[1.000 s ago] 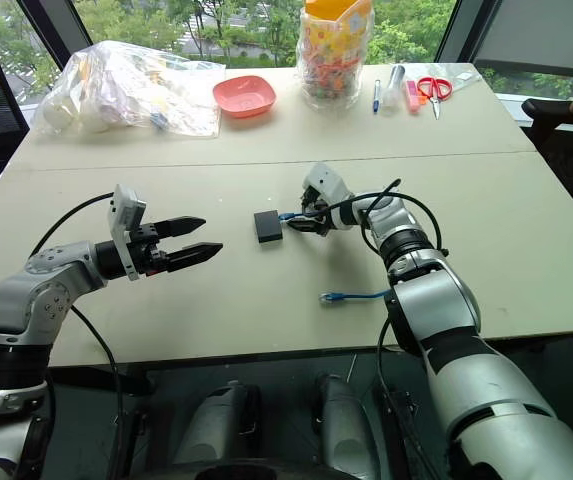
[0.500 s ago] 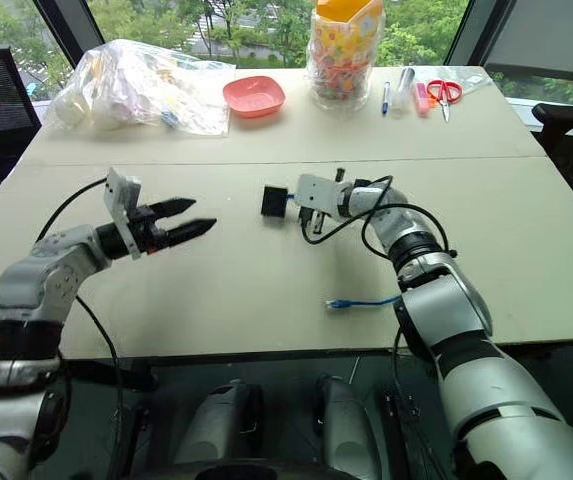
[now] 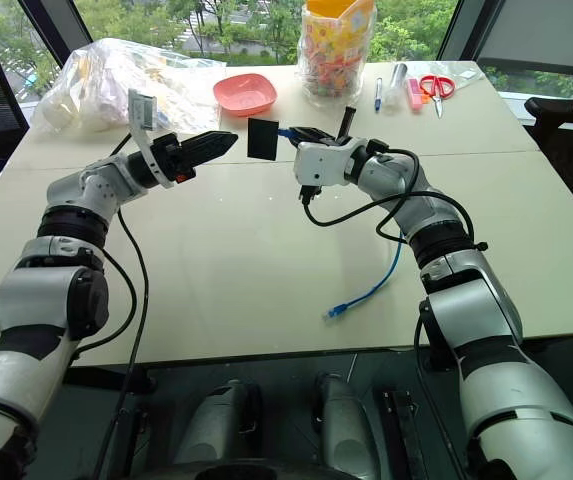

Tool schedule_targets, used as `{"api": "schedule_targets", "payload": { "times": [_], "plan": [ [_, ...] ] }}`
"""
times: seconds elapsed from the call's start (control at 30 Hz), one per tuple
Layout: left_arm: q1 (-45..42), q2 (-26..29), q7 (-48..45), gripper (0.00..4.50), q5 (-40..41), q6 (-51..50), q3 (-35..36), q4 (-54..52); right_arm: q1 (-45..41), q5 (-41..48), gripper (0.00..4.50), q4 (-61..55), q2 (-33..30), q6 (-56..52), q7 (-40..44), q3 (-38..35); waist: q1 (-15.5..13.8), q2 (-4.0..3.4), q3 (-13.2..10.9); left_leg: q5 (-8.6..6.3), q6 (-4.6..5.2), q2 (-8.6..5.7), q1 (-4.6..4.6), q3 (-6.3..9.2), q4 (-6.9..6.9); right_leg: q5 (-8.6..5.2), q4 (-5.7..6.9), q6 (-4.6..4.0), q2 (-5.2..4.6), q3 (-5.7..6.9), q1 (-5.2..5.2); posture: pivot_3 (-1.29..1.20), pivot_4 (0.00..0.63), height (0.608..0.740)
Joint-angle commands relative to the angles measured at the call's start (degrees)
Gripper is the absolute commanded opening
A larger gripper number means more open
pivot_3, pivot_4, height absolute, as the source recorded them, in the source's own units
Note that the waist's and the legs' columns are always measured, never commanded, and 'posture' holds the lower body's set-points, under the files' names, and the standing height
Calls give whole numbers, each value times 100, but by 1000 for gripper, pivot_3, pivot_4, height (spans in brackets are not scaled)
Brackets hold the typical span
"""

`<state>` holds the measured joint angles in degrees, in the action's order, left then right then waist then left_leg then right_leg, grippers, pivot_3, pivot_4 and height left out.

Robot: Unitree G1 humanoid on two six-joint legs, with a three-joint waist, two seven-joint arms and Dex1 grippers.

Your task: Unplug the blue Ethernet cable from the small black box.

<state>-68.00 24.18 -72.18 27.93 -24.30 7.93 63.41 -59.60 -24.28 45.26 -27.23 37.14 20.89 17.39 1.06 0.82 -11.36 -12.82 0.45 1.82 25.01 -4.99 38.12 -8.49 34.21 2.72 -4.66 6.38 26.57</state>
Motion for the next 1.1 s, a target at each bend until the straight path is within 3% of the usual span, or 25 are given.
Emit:
{"api": "schedule_targets", "payload": {
  "times": [0.03,0.2,0.33,0.57,0.63,0.87,1.0,1.1],
  "plan": [
    [-299,-104,-43,4500,-225,341,105,294,82,222,21,-610,-33,-156,91,-193,-4,0,0,0,0,0,0,0,0,0,0,0,0,0,0,0,150,740],
    [-445,-228,-2,4500,-354,565,269,568,291,321,21,-1148,-12,-434,243,-237,-8,1,-1,0,0,0,0,1,0,0,1,-1,0,0,1,0,150,740],
    [-511,-236,-157,3432,-339,442,438,616,416,385,0,-1412,-3,-578,350,-239,-6,1,-1,0,0,0,0,3,1,0,2,0,-1,0,1,0,150,740],
    [-428,-206,-474,591,-468,300,454,519,498,419,0,-1633,26,-750,428,-239,-6,1,-1,0,0,0,0,3,2,0,2,-1,0,0,0,0,150,740],
    [-411,-210,-441,478,-486,296,484,514,517,474,0,-1655,18,-798,528,-234,-6,1,-1,0,0,0,0,3,2,1,3,-1,-1,0,1,0,150,740],
    [-294,-219,-357,478,-388,150,682,449,1181,1009,3032,-2358,-156,-1683,772,-700,-31,1,0,0,0,0,1,6,3,0,3,-1,-2,0,-2,0,150,740],
    [-232,-199,-306,478,-147,-177,982,400,2297,3722,3032,-4262,516,-4624,1170,-1761,-37,4,0,0,1,4,2,20,5,3,3,-5,-2,4,-5,0,150,740],
    [-174,-320,-163,478,71,-540,1221,288,2740,5704,3032,-5263,1145,-6390,859,-2388,-12,3,0,0,1,14,2,36,9,13,11,-21,-3,3,-4,0,150,740]
  ]
}}
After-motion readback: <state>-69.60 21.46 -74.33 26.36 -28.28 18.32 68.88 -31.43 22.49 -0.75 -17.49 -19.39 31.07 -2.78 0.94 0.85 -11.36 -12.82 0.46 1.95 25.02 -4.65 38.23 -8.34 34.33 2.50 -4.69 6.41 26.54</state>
